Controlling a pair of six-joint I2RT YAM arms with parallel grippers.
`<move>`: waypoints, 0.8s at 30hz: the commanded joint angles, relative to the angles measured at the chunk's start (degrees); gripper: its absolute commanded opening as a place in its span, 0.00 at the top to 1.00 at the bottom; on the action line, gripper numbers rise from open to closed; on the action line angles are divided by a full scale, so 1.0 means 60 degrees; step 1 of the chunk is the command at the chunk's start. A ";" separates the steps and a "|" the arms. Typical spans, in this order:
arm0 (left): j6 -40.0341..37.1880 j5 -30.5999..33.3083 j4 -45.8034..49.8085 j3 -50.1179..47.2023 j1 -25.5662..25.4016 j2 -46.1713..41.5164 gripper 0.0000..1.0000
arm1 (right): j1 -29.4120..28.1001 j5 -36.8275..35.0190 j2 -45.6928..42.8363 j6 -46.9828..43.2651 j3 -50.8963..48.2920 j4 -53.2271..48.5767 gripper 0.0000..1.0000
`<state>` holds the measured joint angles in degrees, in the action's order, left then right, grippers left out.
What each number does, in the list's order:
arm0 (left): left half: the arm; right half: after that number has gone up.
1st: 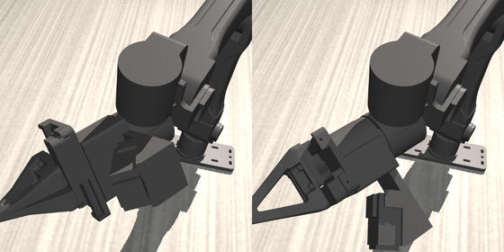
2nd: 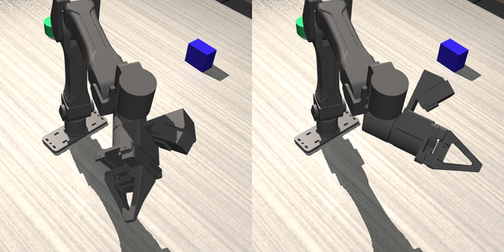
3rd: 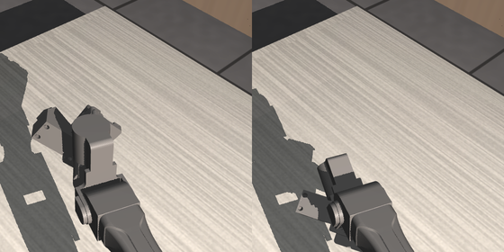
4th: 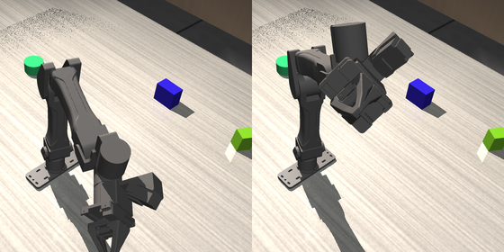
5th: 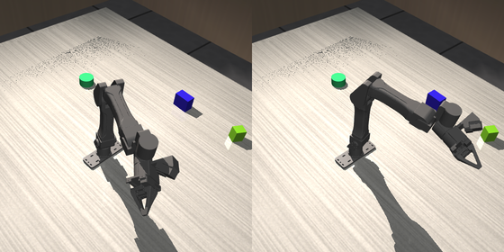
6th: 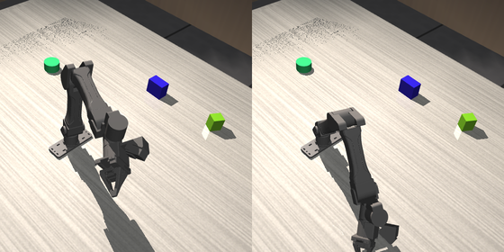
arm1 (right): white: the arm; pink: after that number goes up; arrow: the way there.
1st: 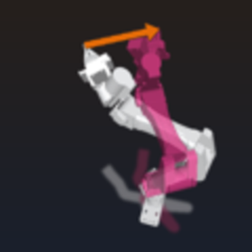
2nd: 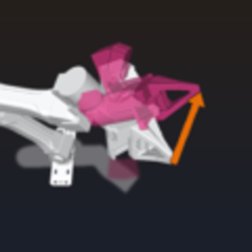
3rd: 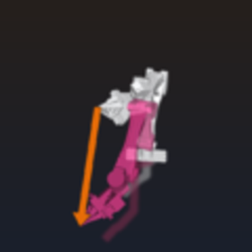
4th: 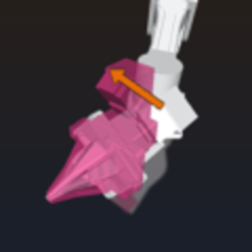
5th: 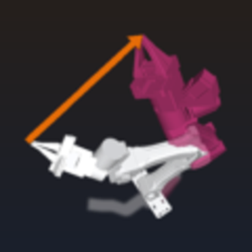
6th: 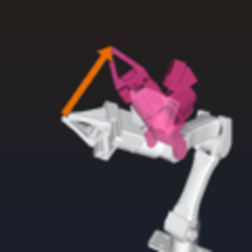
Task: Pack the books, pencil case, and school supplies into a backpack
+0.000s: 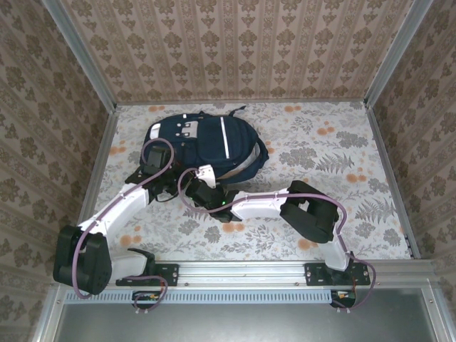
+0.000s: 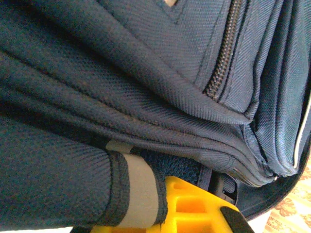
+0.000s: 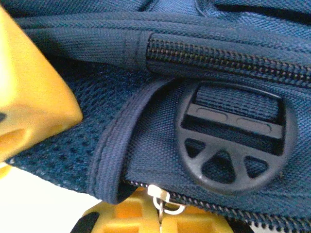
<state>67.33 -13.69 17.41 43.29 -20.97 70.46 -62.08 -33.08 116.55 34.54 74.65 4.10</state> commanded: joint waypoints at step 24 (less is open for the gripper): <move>-0.1074 0.0180 0.0601 -0.0108 0.1617 -0.0896 1.00 | 0.0713 -0.0364 -0.2491 0.1185 -0.2824 -0.1503 1.00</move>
<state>63.92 -16.75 20.91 42.89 -14.57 67.96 -59.13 -32.91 104.57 39.53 60.42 2.09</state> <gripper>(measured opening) 0.045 0.064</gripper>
